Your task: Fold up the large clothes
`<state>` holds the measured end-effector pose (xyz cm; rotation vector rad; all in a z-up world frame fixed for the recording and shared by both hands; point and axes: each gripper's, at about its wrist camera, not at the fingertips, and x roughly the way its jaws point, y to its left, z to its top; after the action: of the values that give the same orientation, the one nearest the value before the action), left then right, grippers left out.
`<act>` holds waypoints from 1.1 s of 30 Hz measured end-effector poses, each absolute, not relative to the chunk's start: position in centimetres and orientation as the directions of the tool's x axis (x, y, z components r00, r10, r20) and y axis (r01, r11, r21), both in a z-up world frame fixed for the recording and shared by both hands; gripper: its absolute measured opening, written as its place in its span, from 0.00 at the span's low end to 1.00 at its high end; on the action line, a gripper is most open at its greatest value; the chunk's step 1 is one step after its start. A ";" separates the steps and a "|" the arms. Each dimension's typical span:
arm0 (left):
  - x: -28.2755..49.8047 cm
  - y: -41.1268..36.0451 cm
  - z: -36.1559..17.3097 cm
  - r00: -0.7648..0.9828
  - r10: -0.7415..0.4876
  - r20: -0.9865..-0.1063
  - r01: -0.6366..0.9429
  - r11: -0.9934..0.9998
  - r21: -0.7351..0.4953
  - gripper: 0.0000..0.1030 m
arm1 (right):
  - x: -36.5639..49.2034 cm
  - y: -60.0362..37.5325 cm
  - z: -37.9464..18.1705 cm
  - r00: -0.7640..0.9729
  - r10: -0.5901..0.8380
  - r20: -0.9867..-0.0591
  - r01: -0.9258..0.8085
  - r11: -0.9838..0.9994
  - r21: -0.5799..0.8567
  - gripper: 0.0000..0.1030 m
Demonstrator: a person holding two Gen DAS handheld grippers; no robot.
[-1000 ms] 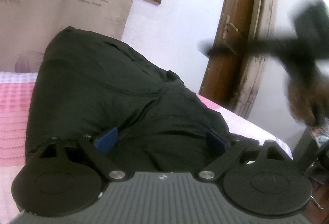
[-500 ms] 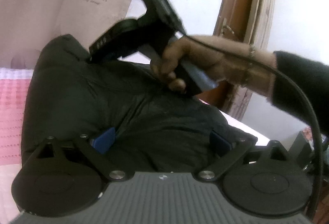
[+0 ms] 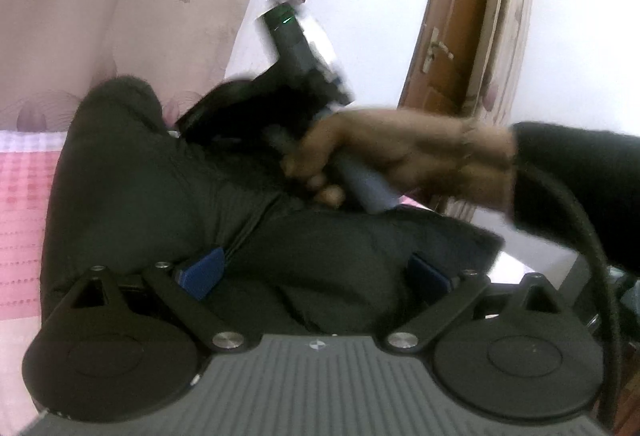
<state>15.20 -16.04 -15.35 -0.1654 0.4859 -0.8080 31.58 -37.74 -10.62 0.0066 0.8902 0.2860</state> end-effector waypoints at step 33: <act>15.3 -16.3 -15.2 0.591 -0.723 -0.358 0.659 0.689 -0.303 0.99 | 2.0 -43.2 -7.3 0.791 0.073 -0.608 -0.073 0.997 0.025 0.21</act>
<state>15.27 -16.31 -15.23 -0.1434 0.4811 -0.8070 1.98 -43.20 -7.26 0.0002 0.6541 0.0789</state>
